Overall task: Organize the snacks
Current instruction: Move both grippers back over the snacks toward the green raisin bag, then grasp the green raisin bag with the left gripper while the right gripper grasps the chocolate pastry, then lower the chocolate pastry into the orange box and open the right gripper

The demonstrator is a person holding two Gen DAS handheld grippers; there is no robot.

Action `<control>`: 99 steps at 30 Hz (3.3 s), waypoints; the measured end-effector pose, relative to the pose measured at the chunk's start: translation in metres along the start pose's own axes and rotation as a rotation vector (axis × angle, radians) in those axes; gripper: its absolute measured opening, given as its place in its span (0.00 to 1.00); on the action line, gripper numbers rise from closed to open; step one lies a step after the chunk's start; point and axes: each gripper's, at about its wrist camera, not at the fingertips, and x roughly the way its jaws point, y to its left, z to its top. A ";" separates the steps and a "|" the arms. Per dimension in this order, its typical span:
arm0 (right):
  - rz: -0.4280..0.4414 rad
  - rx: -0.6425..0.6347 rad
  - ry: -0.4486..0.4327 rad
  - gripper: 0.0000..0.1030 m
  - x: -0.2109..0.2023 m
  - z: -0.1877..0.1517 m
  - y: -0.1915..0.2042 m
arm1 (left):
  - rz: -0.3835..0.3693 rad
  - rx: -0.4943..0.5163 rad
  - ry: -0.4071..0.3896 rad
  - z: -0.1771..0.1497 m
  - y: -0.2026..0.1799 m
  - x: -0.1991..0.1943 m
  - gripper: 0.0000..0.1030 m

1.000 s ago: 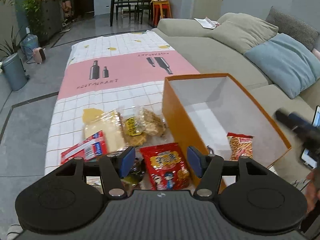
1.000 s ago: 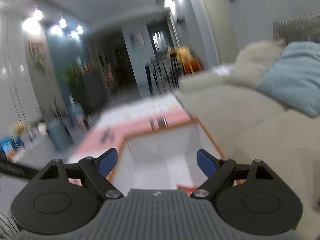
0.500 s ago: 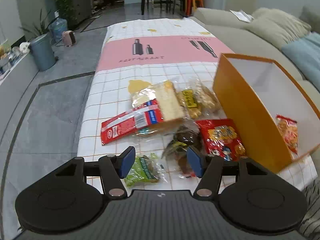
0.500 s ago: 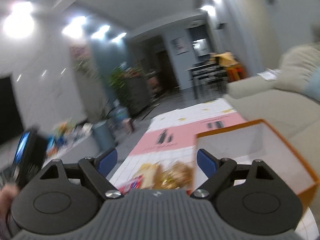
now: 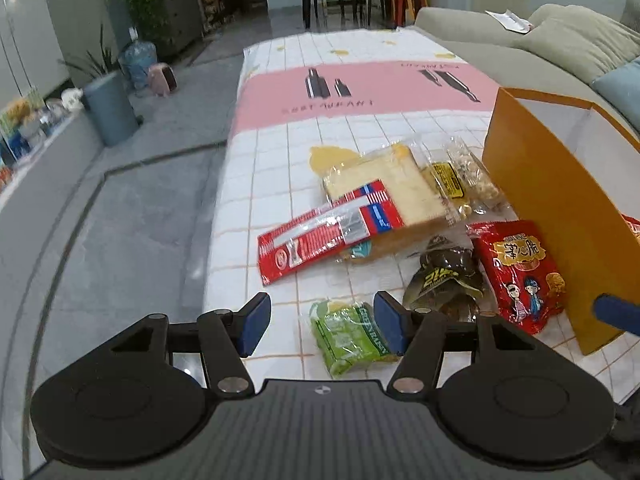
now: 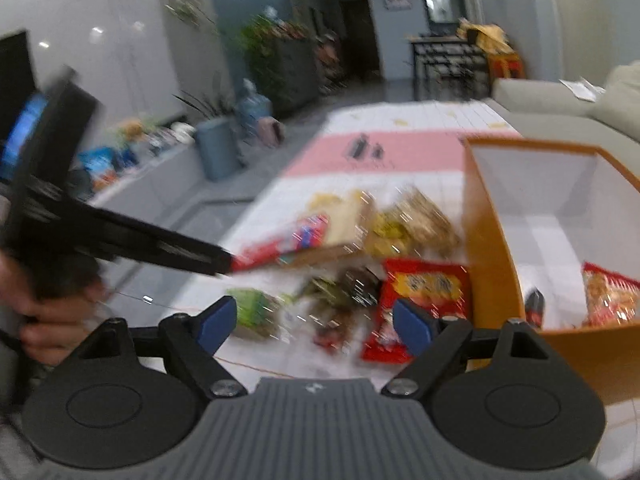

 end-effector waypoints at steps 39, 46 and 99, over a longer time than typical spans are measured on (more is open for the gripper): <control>-0.006 -0.129 0.063 0.74 0.018 -0.023 0.009 | -0.181 -0.190 0.192 0.006 0.030 0.064 0.65; -0.018 -0.076 0.099 0.74 0.032 -0.022 0.008 | -0.251 -0.245 0.036 0.010 0.045 0.035 0.65; 0.095 0.274 -0.050 0.52 -0.053 0.064 -0.086 | -0.436 -0.259 -0.275 0.039 0.008 -0.056 0.65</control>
